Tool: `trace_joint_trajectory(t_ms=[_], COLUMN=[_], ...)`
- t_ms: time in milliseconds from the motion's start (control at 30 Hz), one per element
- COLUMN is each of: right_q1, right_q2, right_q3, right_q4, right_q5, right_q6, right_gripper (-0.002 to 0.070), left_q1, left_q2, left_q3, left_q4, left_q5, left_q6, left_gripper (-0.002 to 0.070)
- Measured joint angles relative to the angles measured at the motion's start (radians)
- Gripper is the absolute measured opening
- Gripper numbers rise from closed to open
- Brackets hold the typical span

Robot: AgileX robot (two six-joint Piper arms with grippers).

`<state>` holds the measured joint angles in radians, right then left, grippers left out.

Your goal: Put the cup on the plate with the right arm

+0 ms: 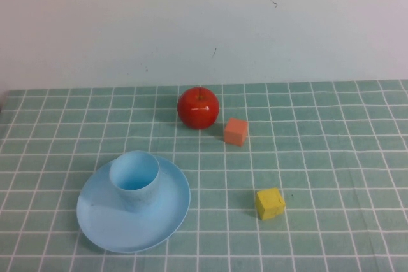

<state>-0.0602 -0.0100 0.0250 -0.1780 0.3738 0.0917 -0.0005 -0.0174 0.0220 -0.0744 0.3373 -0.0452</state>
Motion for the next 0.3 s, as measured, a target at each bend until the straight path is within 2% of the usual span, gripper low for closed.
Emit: trace_joint_trajectory(t_ms=[300], right_q1=[0.0], right_q2=[0.0], right_q3=[0.0], right_q4=[0.024], right_q5=[-0.004], right_q6=[-0.099], right_gripper=[-0.0003], left_q1=[0.0], left_q2=[0.0], left_q3=[0.0], left_q4=[0.0], left_q5=[0.0], left_q6=[0.0], left_gripper=[-0.0003])
